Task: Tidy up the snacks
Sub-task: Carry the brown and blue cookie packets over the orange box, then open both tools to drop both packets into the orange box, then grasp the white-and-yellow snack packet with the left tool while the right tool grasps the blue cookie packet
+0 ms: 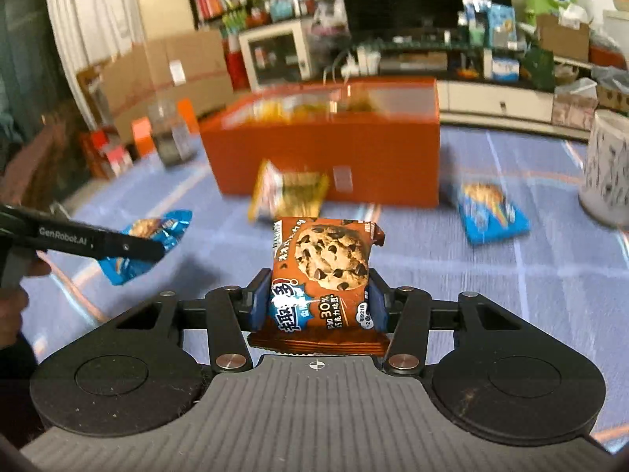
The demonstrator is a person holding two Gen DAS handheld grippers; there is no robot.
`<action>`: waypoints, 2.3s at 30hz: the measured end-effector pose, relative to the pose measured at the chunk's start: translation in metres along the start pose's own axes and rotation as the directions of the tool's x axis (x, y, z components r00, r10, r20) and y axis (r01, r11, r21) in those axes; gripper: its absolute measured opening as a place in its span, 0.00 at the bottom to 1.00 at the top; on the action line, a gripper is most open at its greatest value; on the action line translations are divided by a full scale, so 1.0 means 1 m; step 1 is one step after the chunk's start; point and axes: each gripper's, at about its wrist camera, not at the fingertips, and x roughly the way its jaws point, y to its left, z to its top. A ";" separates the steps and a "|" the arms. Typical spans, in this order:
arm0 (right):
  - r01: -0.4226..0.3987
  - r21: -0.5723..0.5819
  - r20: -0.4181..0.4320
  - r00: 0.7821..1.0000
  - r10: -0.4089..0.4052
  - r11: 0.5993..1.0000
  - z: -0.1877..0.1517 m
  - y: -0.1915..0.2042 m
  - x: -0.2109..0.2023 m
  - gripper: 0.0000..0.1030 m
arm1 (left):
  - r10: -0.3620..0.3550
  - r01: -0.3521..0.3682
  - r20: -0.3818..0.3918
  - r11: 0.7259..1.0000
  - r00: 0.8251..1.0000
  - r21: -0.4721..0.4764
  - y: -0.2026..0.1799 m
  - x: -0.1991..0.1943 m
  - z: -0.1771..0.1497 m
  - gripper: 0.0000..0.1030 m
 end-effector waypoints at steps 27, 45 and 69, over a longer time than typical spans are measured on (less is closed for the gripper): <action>0.093 -0.103 0.025 0.996 -0.090 0.990 0.134 -0.050 0.178 0.48 | 0.152 -0.167 0.147 0.981 0.978 0.100 -0.028 0.159 0.159 0.81; 0.062 0.186 -0.064 0.997 -0.051 0.981 -0.001 -0.074 0.033 0.81 | 0.200 -0.199 0.008 0.969 0.980 0.150 -0.028 0.083 -0.026 0.99; 0.041 0.247 -0.049 0.998 -0.030 0.968 -0.013 -0.097 0.021 0.85 | 0.226 -0.220 -0.132 0.974 0.965 0.055 -0.024 0.100 -0.022 0.58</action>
